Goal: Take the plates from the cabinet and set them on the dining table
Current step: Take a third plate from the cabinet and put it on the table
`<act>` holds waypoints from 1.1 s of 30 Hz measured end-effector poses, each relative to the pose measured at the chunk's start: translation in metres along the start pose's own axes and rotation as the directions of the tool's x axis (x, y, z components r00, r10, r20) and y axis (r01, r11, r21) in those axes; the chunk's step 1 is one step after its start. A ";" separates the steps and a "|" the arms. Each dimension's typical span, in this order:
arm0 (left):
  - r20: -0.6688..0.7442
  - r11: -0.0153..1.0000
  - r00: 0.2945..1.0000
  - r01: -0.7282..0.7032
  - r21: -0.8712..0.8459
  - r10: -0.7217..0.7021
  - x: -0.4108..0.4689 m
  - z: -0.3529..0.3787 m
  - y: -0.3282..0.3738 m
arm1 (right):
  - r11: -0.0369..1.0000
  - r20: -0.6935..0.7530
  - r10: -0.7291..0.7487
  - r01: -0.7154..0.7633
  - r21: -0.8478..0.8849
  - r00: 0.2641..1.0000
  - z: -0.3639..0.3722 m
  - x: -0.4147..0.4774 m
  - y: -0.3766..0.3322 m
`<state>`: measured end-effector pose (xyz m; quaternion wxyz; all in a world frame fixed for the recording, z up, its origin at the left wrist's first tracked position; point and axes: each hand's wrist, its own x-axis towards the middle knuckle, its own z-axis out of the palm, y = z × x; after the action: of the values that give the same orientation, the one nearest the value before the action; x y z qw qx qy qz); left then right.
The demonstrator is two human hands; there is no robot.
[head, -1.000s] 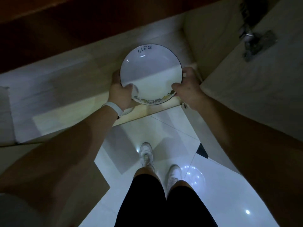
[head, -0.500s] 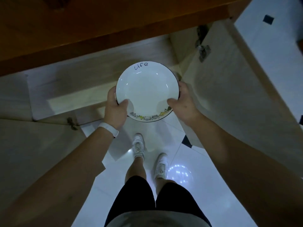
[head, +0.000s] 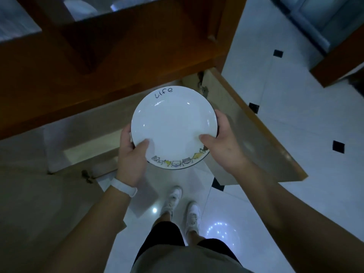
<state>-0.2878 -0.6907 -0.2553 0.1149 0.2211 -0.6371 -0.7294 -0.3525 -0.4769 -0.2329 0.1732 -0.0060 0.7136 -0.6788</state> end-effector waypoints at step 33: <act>0.898 0.998 0.439 0.043 -0.055 0.030 -0.048 0.203 0.097 | 0.985 -0.892 -0.113 0.168 -0.042 0.438 -0.080 -0.214 -0.085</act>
<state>-0.3517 -0.5067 -0.1335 -0.2350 -0.2006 -0.5747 -0.7578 -0.1905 -0.3544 -0.0980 -0.2828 0.2959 0.6769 -0.6118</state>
